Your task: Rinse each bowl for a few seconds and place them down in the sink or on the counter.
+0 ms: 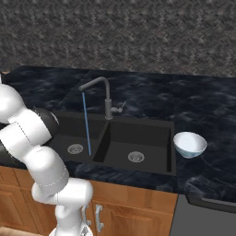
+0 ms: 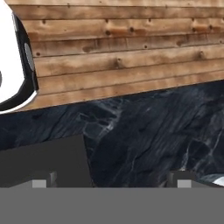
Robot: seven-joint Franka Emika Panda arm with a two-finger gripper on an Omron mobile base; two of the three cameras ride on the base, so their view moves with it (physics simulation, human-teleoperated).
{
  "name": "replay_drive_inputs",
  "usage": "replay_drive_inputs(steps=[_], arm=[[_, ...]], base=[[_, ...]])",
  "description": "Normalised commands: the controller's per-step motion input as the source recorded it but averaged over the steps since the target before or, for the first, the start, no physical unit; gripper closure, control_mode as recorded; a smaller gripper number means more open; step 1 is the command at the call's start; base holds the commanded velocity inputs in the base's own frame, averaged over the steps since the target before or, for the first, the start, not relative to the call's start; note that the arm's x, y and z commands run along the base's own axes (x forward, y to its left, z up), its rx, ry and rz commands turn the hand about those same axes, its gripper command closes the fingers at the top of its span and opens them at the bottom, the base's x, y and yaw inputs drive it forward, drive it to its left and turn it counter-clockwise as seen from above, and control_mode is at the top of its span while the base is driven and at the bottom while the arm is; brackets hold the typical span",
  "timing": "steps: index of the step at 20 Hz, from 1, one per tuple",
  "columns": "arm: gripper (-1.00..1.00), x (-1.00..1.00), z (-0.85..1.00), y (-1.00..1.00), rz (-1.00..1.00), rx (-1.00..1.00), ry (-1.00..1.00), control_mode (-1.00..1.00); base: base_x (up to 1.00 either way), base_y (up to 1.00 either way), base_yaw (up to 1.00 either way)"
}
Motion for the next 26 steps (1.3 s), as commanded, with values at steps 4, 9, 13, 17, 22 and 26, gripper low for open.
replay_drive_inputs(steps=[4, 9, 13, 17, 22, 26], arm=[[-1.0, 0.01, -0.15, 0.26, 0.05, 0.01, 0.0, -1.0], [-1.0, 0.03, -0.13, 0.21, 0.05, 0.02, 0.0, -1.0], [-1.0, 0.06, -0.1, 0.19, 0.05, 0.02, 0.0, -1.0], [-1.0, 0.13, -0.06, 0.17, 0.05, 0.0, 0.0, -1.0], [-1.0, 0.17, -0.07, 0.23, 0.02, 0.0, 0.0, -1.0], [-1.0, 0.11, -0.06, 0.18, 0.0, 0.0, 0.0, -1.0]], base=[[0.0, 0.0, 0.0], [0.0, 0.0, 0.0], [0.0, 0.0, 0.0], [0.0, 0.0, 0.0], [0.0, 0.0, 0.0], [0.0, 0.0, 0.0]])
